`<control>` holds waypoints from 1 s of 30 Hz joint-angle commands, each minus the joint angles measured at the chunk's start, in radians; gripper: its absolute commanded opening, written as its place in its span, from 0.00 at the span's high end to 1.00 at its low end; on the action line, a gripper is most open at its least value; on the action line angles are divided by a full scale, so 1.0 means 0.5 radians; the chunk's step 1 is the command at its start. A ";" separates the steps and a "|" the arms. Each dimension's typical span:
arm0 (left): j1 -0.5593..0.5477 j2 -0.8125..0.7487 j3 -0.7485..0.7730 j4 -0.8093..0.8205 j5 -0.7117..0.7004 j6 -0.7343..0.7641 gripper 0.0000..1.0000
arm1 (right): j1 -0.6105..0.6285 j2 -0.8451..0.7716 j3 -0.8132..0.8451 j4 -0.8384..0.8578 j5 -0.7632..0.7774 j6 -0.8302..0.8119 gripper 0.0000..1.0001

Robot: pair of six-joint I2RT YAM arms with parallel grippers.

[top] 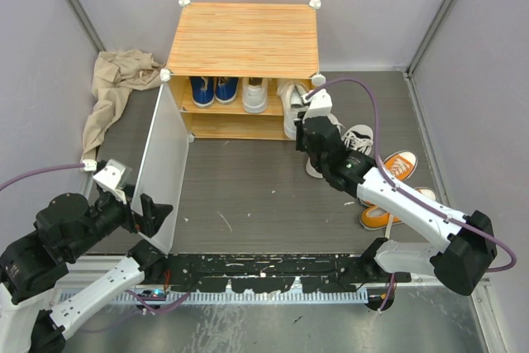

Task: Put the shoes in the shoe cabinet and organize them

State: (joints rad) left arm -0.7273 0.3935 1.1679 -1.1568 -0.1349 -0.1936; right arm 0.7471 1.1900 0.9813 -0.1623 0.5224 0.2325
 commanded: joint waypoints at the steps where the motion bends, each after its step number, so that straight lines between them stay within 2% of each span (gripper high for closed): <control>1: 0.001 0.019 0.015 0.094 -0.017 0.015 0.02 | -0.018 -0.031 0.000 0.479 0.162 -0.089 0.86; 9: 0.002 0.024 0.043 0.074 -0.036 0.025 0.02 | -0.017 0.125 0.031 0.758 0.200 -0.106 0.87; 15: 0.001 0.015 0.050 0.062 -0.042 0.026 0.02 | -0.016 0.200 0.025 0.658 0.164 -0.052 0.84; 17: 0.002 0.008 0.044 0.064 -0.041 0.025 0.02 | -0.015 0.167 -0.033 0.613 0.122 -0.038 0.75; 20: 0.001 0.006 0.041 0.066 -0.040 0.027 0.02 | -0.001 0.057 -0.103 0.500 0.114 -0.009 0.50; 24: 0.001 0.016 0.035 0.083 -0.030 0.032 0.02 | 0.026 -0.098 -0.115 0.384 0.109 -0.006 0.25; 30: 0.002 0.027 0.026 0.132 -0.013 0.036 0.02 | 0.023 -0.015 0.069 0.283 0.055 -0.082 0.18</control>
State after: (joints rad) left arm -0.7273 0.3935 1.1683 -1.1564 -0.1452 -0.1921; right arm 0.7536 1.1645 0.9325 -0.0181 0.5648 0.2150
